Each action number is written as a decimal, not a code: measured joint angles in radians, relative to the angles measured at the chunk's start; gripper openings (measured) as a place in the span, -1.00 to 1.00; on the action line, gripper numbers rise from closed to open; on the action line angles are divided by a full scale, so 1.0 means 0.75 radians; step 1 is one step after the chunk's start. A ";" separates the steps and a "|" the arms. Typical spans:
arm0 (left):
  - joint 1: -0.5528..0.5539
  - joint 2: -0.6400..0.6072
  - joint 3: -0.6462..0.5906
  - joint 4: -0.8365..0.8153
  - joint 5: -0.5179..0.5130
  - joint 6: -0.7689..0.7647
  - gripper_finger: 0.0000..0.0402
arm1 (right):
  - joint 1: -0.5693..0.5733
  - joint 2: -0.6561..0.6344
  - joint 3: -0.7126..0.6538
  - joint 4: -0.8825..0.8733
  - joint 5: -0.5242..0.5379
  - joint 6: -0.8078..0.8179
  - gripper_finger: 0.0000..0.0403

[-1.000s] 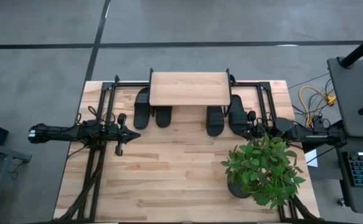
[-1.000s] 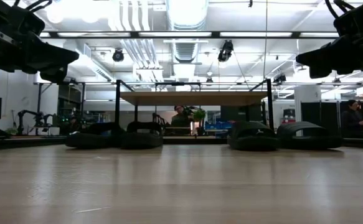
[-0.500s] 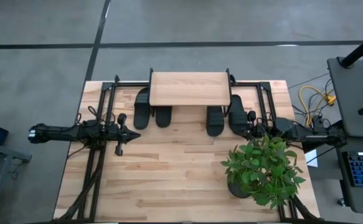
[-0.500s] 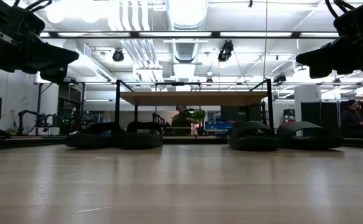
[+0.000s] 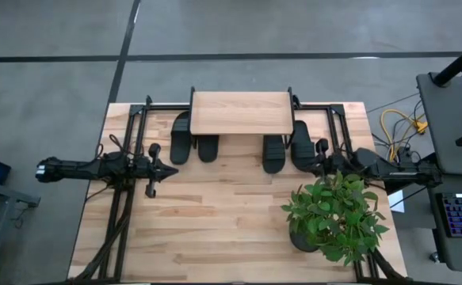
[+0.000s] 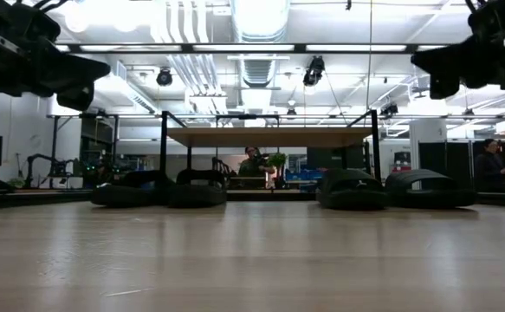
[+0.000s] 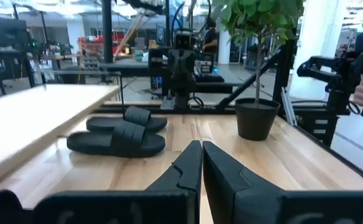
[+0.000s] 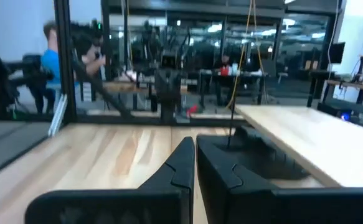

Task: Pick and place slides into the shelf
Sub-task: Put the black slipper on the shelf

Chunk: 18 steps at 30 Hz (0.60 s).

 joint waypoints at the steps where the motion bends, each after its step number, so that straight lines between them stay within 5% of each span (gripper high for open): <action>1: 0.000 0.000 0.000 0.014 -0.016 0.020 -1.00 | 0.000 0.000 0.000 0.028 0.000 -0.013 -0.96; 5: 0.001 0.009 0.000 0.102 -0.073 0.119 -1.00 | 0.000 0.004 0.001 0.129 0.042 -0.036 -0.95; 10: 0.001 0.031 0.000 0.210 -0.155 0.214 -0.97 | 0.000 0.062 0.117 -0.061 0.203 -0.039 -0.77; 18: 0.001 0.082 0.000 0.343 -0.153 0.232 -0.52 | 0.000 0.335 0.412 -0.278 0.269 -0.112 -0.29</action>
